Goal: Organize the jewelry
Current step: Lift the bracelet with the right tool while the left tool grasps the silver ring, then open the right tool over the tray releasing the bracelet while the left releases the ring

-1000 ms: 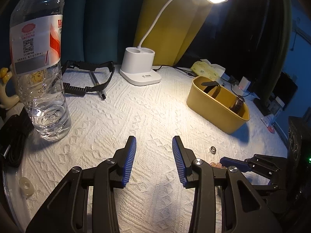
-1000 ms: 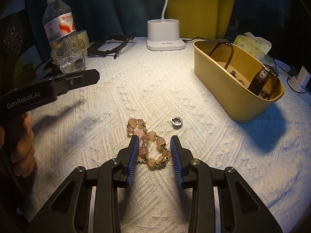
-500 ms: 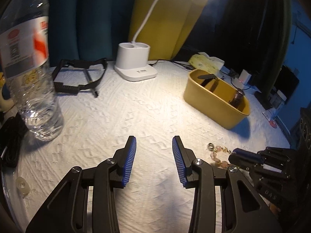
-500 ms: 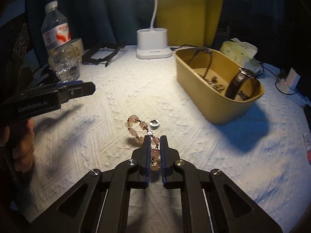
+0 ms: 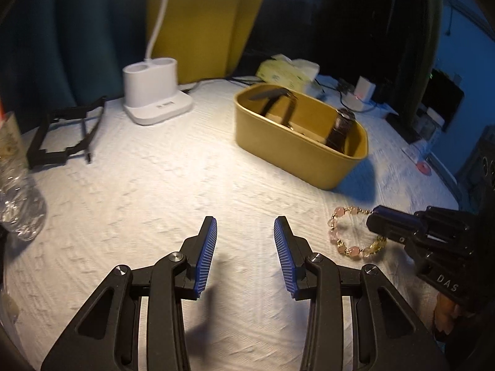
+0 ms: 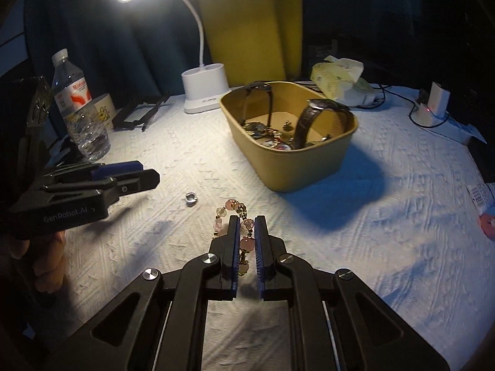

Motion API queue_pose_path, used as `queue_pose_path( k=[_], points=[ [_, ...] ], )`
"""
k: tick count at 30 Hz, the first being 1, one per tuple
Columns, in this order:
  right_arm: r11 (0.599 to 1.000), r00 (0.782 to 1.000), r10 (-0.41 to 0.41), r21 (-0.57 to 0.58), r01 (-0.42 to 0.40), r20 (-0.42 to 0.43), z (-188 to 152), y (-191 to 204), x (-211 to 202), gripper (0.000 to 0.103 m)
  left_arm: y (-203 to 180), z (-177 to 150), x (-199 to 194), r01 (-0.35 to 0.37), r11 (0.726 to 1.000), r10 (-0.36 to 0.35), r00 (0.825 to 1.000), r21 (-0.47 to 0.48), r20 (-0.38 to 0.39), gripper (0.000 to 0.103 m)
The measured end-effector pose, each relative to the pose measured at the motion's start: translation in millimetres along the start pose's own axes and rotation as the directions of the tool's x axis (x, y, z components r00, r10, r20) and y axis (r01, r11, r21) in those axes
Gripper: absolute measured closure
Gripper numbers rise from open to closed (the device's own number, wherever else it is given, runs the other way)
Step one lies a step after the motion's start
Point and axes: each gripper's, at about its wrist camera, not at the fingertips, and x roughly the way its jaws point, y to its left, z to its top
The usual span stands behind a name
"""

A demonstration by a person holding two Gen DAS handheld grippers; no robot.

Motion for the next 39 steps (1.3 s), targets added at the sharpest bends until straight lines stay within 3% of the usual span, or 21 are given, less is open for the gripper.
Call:
queue_pose_path(
  k=[6,9,13,14,16,22,27,39],
  points=[
    [0.999,1.000,0.000,0.048,-0.001,0.005,-4.7,-22.9,-2.3,0.094,-18.3,3.0,22.2,-0.015,0.999,0.018,0.998,0.044,-0.059,0.062],
    [0.998,1.000,0.002,0.066,-0.002,0.001,-6.1,-31.7,-1.8,0.094,-31.0,3.1,32.8,-0.055,0.993,0.063,0.994,0.100,-0.085,0.062],
    [0.996,1.000,0.012,0.089,-0.011,-0.005,-7.2,-38.1,-1.0,0.094,-39.9,4.7,36.9,-0.058,0.989,0.070,0.994,0.136,-0.086,0.063],
    [0.996,1.000,0.015,0.093,-0.015,-0.004,-7.4,-38.6,-1.2,0.094,-41.0,4.9,37.1,-0.061,0.988,0.074,0.994,0.140,-0.085,0.065],
    [0.995,1.000,0.018,0.098,-0.018,-0.002,-7.8,-38.3,-1.8,0.094,-42.0,4.7,36.7,-0.052,0.988,0.065,0.994,0.146,-0.085,0.085],
    [0.996,1.000,0.016,0.093,-0.018,0.023,-7.2,-37.3,-8.0,0.094,-51.9,3.5,34.7,-0.045,0.981,0.061,0.995,0.187,-0.077,0.089],
    [0.997,0.998,0.012,0.076,-0.016,0.057,2.2,-34.3,-16.7,0.094,-58.2,10.6,26.4,-0.036,0.982,0.047,0.997,0.188,-0.054,0.089],
    [1.000,0.988,-0.018,0.001,0.018,0.154,45.5,-34.7,-39.5,0.094,-78.1,51.7,-8.6,-0.035,0.972,0.007,0.993,0.233,0.118,0.089]
  ],
)
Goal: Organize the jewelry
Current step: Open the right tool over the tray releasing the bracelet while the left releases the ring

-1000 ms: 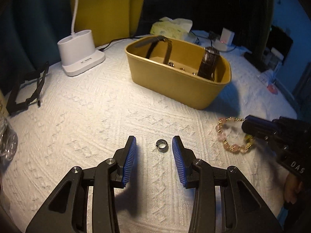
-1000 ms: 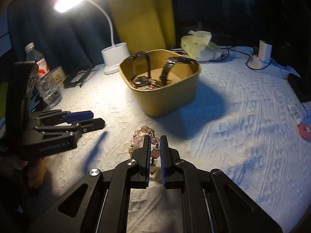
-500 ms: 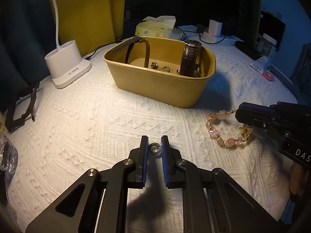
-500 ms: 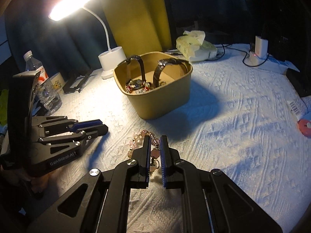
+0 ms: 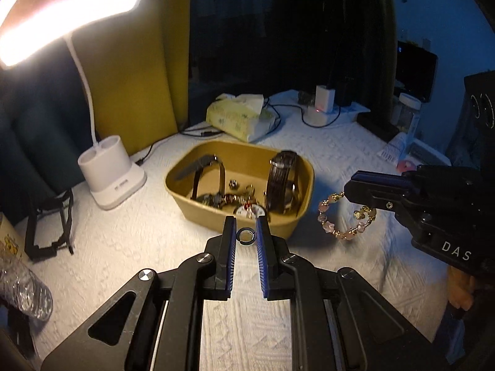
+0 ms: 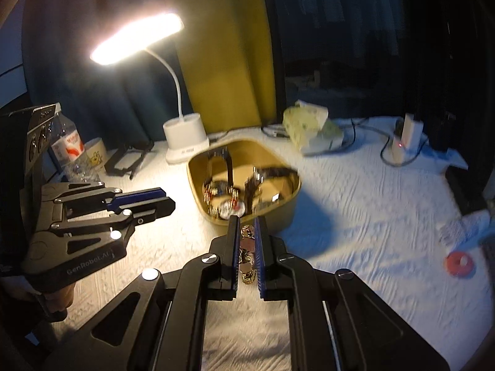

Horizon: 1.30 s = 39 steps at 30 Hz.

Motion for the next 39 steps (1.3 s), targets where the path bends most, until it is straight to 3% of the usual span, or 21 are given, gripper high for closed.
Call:
queue_pose_path(
  k=[10,19,29,39],
  points=[
    [0.998,0.999,0.026,-0.049,-0.024,0.038,31.3,6.9,13.5,0.094,12.1,17.5,11.9,0.039,0.998,-0.036,0.998,-0.047,0.045,0.089],
    [0.997,0.998,0.068,-0.047,-0.068,-0.004,34.9,6.7,48.3,0.094,26.4,23.3,38.4,0.067,0.993,-0.065,0.998,-0.093,0.027,0.089],
    [0.998,0.999,0.022,-0.059,-0.024,-0.034,30.2,0.8,62.5,0.092,31.3,23.9,55.8,0.090,0.990,-0.090,0.996,-0.112,0.006,0.089],
    [0.999,0.999,-0.011,-0.033,0.010,-0.038,24.2,-8.5,56.7,0.084,19.8,24.3,57.6,0.127,0.987,-0.128,0.992,-0.102,-0.011,0.088]
  ],
)
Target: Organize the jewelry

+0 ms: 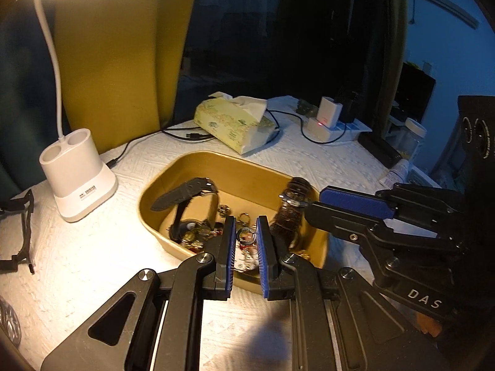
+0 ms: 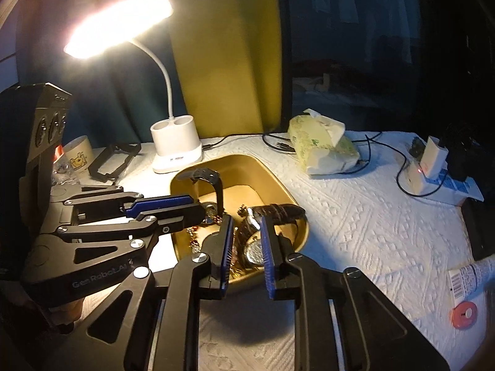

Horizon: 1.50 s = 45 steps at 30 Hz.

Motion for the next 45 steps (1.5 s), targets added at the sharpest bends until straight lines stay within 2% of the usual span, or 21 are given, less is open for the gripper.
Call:
queue_pose_path(
  k=[11,15,21,45],
  points=[
    [0.999,0.999,-0.032,0.028,0.032,0.010,-5.3,-5.7,-13.9,0.072,-16.9,-2.3,-1.8,0.040,0.999,-0.040,0.999,0.006,-0.034,0.088],
    [0.999,0.999,-0.043,0.033,0.043,0.012,-6.3,-4.6,-19.4,0.066,-18.6,-3.8,-8.4,0.041,0.999,-0.041,0.999,0.000,-0.029,0.079],
    [0.998,0.998,-0.061,0.031,0.060,0.023,-8.5,1.0,-32.0,0.061,-17.7,-6.3,-23.9,0.027,1.000,-0.027,1.000,-0.003,-0.007,0.078],
    [0.993,0.992,-0.121,0.024,0.120,0.042,-31.3,42.6,-80.9,0.057,-11.5,-41.5,-110.5,-0.041,0.999,0.040,0.994,0.002,0.105,0.076]
  ],
)
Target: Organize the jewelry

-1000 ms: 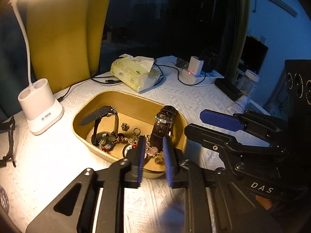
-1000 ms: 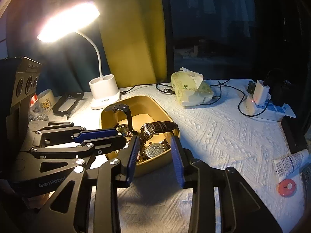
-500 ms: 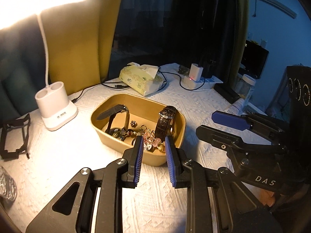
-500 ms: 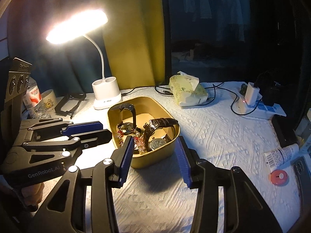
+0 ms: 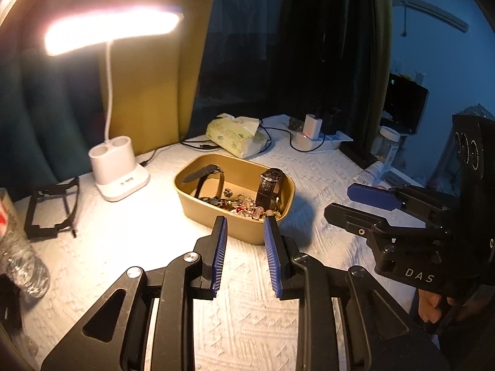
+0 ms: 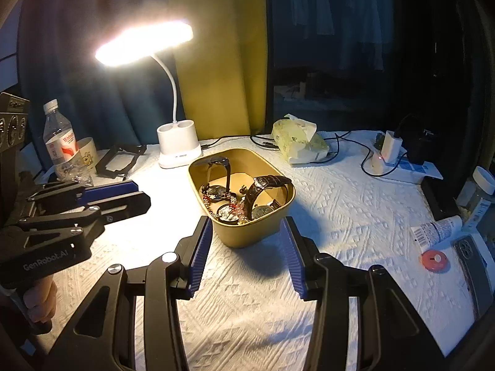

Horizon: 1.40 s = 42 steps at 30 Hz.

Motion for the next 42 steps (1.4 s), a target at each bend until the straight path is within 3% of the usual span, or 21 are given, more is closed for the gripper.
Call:
queue_pose_path(
  k=[5,9,26,42],
  points=[
    [1.000,1.000,-0.013,-0.001,0.013,0.008,-4.0,8.0,-12.1,0.057,2.0,-6.3,-19.2,-0.010,1.000,0.010,1.000,0.004,0.024,0.075],
    [1.000,0.999,-0.025,0.000,0.025,0.019,-5.5,14.2,-23.3,0.057,4.4,-11.1,-37.0,-0.019,1.000,0.019,0.998,-0.001,0.056,0.059],
    [0.996,0.992,-0.086,0.038,0.083,0.096,-8.0,34.2,-66.6,0.056,23.8,-22.5,-92.3,-0.032,0.999,0.036,0.990,-0.030,0.138,0.056],
    [0.987,0.986,-0.146,0.078,0.140,0.082,-18.9,38.7,-66.4,0.055,40.4,-33.1,-100.2,-0.051,0.998,0.056,0.986,-0.036,0.160,0.056]
  ],
)
